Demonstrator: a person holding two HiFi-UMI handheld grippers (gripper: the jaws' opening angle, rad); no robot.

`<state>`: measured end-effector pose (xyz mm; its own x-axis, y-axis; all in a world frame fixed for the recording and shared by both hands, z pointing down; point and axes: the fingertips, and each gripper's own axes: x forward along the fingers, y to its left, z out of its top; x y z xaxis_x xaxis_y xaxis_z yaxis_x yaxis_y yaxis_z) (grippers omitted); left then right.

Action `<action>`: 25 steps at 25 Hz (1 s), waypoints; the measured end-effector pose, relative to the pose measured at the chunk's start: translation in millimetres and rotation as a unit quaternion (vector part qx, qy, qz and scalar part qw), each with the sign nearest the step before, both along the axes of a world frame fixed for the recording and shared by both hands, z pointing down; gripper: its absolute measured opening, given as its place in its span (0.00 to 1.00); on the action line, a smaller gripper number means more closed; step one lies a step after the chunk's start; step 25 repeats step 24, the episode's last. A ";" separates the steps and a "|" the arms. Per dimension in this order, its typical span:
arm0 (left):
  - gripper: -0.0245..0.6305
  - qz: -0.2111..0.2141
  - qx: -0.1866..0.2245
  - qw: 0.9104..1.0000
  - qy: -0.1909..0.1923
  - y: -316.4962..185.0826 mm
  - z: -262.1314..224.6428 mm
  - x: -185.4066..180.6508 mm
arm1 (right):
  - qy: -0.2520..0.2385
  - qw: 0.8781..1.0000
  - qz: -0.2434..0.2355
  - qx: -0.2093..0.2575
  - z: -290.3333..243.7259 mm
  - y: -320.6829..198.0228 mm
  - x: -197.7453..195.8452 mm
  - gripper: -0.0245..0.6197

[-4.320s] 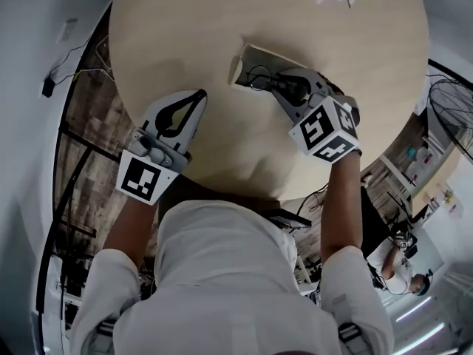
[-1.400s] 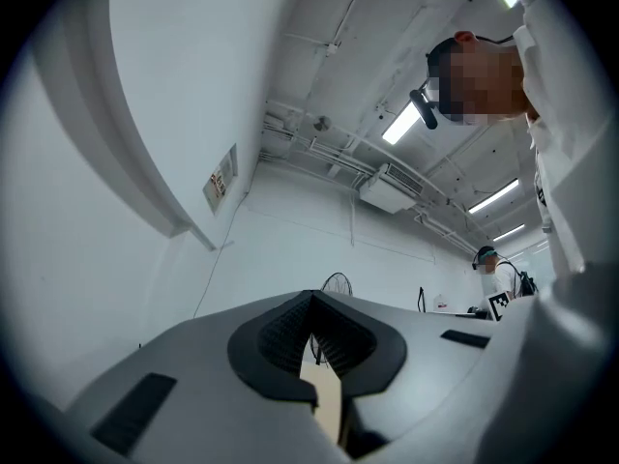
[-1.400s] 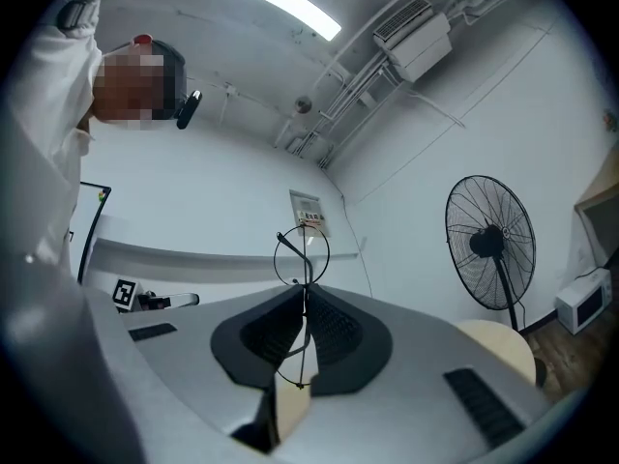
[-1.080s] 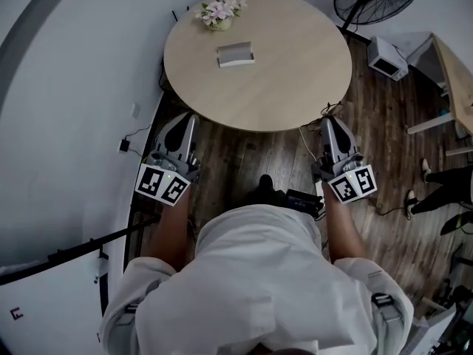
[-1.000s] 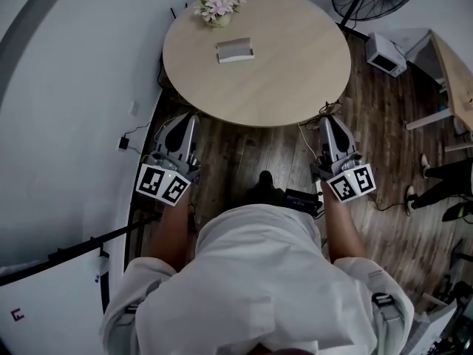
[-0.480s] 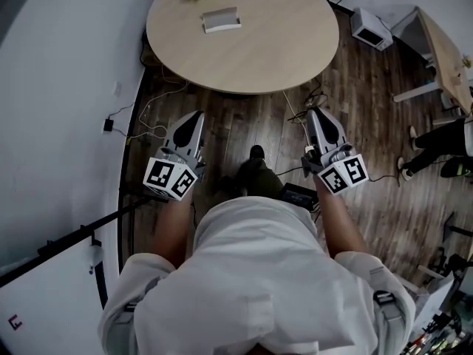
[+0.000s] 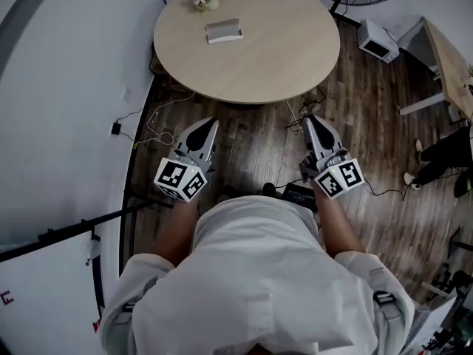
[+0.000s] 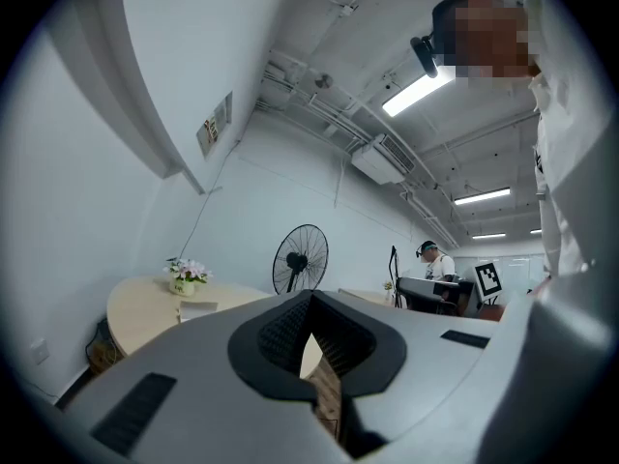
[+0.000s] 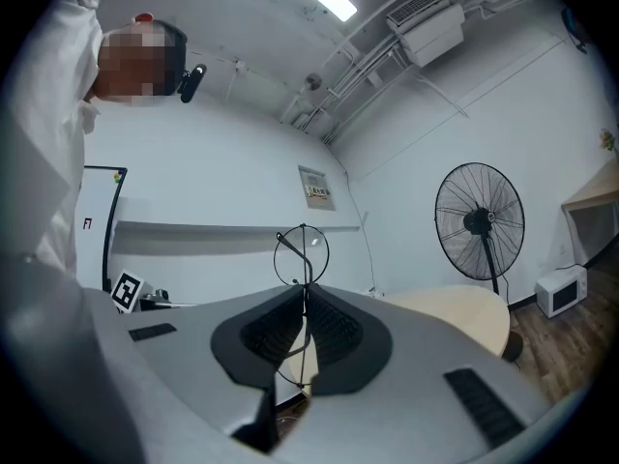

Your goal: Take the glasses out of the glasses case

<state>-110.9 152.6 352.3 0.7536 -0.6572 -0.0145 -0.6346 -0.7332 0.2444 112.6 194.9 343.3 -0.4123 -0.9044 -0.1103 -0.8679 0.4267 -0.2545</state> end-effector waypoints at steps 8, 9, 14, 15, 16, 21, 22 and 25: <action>0.06 0.021 0.015 1.000 0.001 0.5 -23.4 71.2 | 0.022 1.000 -0.002 0.011 -7.2 2.1 54.0 0.09; 0.06 0.026 0.016 1.000 0.004 2.0 -25.2 76.9 | 0.025 1.000 -0.003 0.011 -6.1 1.8 57.3 0.09; 0.06 0.045 0.027 0.999 0.005 4.5 -31.6 90.9 | 0.031 0.999 -0.008 0.022 -11.3 -8.1 64.7 0.09; 0.06 0.043 0.028 0.999 0.008 3.8 -33.7 90.9 | 0.026 0.999 -0.008 0.023 -12.3 -10.6 66.6 0.09; 0.06 0.041 0.027 0.999 0.011 2.9 -34.8 90.3 | 0.022 0.999 -0.008 0.024 -13.1 -12.8 68.4 0.09; 0.06 0.036 0.022 0.999 0.016 0.5 -34.1 92.0 | 0.015 1.000 -0.007 0.025 -14.4 -20.0 79.6 0.09; 0.06 0.037 0.023 0.999 0.019 0.7 -34.6 93.8 | 0.014 1.000 -0.007 0.024 -14.0 -21.3 82.6 0.09; 0.06 0.039 0.023 0.999 0.026 1.1 -35.6 97.9 | 0.012 1.000 -0.007 0.024 -12.9 -23.7 88.7 0.09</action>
